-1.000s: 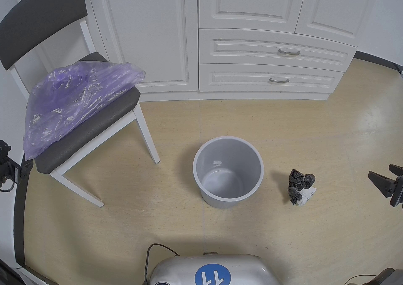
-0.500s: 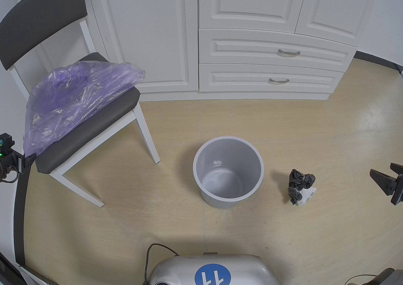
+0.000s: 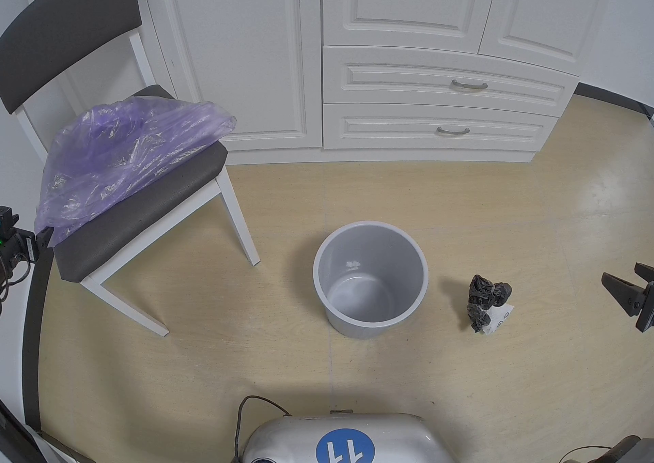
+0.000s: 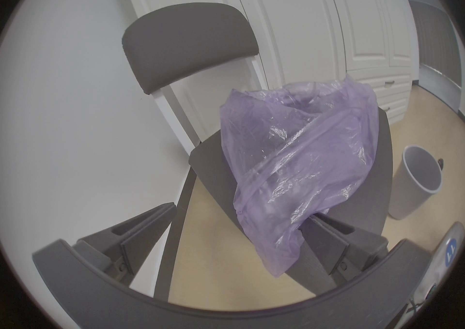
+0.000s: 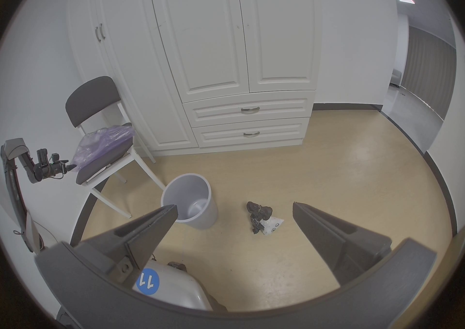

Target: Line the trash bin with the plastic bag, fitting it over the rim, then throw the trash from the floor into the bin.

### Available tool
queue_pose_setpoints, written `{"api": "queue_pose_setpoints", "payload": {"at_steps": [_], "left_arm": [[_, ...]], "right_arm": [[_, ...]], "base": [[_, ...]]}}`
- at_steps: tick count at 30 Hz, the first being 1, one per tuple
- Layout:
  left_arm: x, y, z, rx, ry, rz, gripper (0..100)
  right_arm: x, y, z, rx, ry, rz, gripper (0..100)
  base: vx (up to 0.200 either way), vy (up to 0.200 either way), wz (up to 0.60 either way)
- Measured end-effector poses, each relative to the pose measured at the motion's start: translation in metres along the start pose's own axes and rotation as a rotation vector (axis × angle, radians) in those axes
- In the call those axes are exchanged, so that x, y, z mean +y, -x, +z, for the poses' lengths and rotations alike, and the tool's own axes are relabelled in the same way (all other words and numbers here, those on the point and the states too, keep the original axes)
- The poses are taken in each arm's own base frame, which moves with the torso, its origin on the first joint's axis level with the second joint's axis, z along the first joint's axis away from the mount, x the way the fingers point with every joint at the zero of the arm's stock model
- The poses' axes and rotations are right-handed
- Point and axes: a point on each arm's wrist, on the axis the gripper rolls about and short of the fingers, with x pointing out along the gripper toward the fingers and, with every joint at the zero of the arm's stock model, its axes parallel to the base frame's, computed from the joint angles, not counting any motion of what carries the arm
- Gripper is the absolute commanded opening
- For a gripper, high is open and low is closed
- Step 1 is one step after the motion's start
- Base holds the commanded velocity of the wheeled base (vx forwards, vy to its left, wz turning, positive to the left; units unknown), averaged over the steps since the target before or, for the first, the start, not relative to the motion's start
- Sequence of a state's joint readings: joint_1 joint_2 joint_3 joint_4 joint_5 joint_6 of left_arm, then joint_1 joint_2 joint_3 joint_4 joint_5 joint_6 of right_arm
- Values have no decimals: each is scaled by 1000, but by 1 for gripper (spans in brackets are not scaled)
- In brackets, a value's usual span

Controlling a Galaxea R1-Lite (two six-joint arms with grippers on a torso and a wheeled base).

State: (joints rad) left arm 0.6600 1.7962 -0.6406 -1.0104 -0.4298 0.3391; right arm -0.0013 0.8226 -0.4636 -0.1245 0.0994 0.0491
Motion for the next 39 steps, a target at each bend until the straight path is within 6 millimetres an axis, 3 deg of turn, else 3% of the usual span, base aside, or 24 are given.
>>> {"api": "queue_pose_setpoints", "payload": {"at_steps": [3, 4, 15, 27, 32, 39], "left_arm": [[0, -3, -3, -20, 28, 2, 100], [0, -3, -4, -25, 36, 2, 0], [-11, -2, -22, -31, 107, -24, 0], [-20, -3, -26, -192, 31, -4, 0], [-41, -1, -21, -182, 65, -45, 0], [-82, 6, 7, -238, 121, -141, 0]], "right_arm": [[0, 1, 0, -4, 0, 0, 100], [0, 1, 0, -4, 1, 1, 100], [1, 6, 0, -28, 10, 3, 100], [1, 7, -3, -23, 36, 5, 100], [1, 8, -3, -28, 50, 5, 100], [1, 10, 0, -44, 54, 2, 100]], "base": [[0, 0, 0], [0, 0, 0], [0, 0, 0], [0, 0, 0], [0, 0, 0], [0, 0, 0]]}}
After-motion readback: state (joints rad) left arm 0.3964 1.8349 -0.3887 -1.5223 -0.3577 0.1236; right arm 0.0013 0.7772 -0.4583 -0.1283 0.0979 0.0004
